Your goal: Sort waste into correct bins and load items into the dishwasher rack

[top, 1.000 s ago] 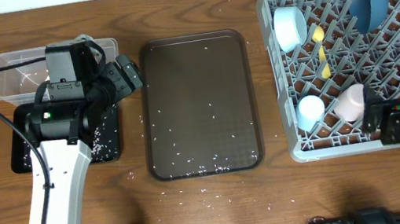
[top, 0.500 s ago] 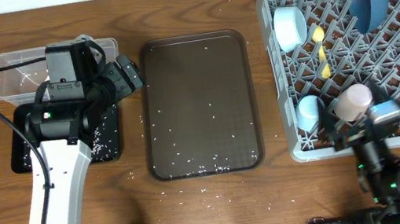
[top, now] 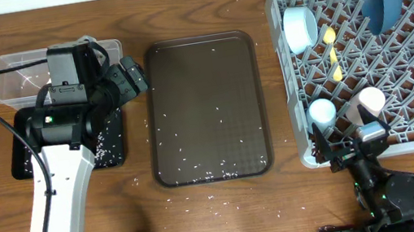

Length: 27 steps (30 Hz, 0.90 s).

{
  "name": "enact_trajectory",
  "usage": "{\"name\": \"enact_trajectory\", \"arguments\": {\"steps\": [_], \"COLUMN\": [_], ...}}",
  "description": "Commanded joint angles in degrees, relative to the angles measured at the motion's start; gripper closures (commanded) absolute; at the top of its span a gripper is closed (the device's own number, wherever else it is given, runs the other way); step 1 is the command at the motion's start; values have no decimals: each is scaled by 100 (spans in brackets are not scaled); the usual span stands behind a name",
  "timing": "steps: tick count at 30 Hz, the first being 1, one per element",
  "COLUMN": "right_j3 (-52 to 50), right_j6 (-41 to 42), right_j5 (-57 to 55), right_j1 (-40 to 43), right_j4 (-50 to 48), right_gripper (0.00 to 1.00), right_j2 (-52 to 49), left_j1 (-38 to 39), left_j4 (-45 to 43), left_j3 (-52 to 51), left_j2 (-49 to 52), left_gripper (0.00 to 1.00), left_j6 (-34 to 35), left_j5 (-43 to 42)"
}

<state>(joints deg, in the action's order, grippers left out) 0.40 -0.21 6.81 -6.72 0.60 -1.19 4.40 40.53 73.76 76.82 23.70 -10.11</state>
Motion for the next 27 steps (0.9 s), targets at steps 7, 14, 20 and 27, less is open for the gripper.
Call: {"name": "enact_trajectory", "arguments": {"steps": [7, 14, 20, 27], "right_j3": [-9, -9, -9, -9], "right_j6": [37, 37, 37, 37], "right_j5": [-59, -59, -59, -59], "right_j1": [-81, -81, -81, -81], "right_j4": [308, 308, 308, 308], "right_gripper": [1, 1, 1, 1], "right_j2": [90, 90, 87, 87], "left_j1": [2, 2, 2, 2], "left_j4": [11, 11, 13, 13], "left_j3": [20, 20, 20, 20], "left_j2": [33, 33, 33, 33], "left_gripper": [6, 6, 6, 6], "left_j6": [-98, -96, -96, -96], "left_j5": [70, 70, 70, 70]}}
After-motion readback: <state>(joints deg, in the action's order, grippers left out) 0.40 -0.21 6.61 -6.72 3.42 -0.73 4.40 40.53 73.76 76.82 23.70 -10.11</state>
